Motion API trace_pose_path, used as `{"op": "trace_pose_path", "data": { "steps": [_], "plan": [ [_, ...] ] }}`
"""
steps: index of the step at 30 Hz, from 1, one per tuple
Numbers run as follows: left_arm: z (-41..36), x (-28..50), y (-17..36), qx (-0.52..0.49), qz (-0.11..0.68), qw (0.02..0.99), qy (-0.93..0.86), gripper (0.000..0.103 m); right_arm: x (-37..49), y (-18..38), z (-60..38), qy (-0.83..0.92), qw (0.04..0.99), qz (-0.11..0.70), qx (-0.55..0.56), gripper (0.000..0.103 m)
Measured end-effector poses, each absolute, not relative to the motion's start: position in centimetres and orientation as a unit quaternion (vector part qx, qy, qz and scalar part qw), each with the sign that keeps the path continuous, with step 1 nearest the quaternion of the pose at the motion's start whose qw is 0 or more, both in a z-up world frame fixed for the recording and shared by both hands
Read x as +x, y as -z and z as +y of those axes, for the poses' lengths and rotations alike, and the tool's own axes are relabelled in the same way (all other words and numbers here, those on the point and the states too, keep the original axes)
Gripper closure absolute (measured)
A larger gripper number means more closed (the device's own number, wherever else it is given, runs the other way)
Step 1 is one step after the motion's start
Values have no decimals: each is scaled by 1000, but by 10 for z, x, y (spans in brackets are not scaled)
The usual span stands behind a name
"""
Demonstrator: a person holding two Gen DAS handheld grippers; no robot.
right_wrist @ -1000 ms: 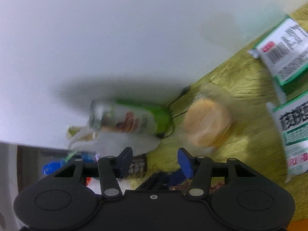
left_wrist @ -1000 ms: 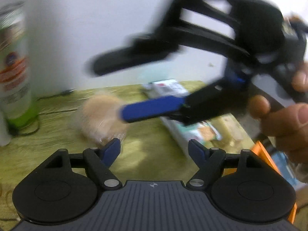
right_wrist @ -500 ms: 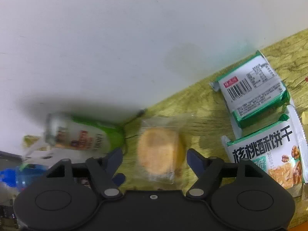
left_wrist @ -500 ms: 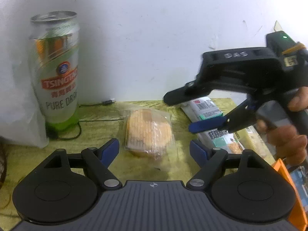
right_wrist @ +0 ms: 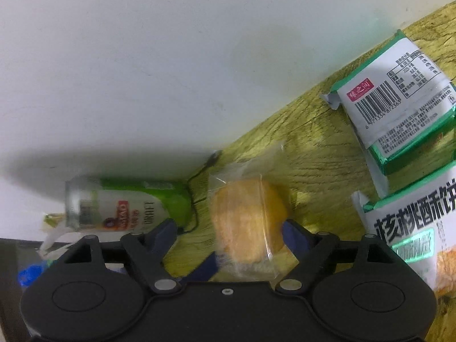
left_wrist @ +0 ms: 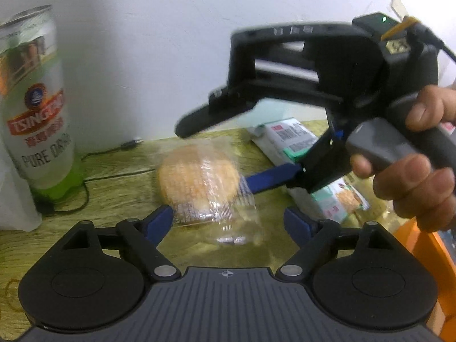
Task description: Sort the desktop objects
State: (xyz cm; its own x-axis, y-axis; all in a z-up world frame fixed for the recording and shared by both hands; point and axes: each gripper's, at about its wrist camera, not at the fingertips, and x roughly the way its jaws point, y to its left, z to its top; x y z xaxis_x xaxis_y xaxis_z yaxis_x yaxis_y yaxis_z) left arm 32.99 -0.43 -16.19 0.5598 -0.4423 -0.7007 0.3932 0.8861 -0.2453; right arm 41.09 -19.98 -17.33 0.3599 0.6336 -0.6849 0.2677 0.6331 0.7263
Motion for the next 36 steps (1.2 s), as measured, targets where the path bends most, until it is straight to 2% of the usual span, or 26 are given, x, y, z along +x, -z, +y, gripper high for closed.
{"op": "trace_pose_path", "data": {
  "steps": [23, 36],
  "plan": [
    [-5, 316, 160, -61, 433, 860, 263, 15, 384, 131, -186, -194, 716, 522, 420, 22],
    [40, 303, 161, -136, 458, 850, 220, 15, 390, 141, -131, -267, 658, 535, 458, 24]
  ]
}}
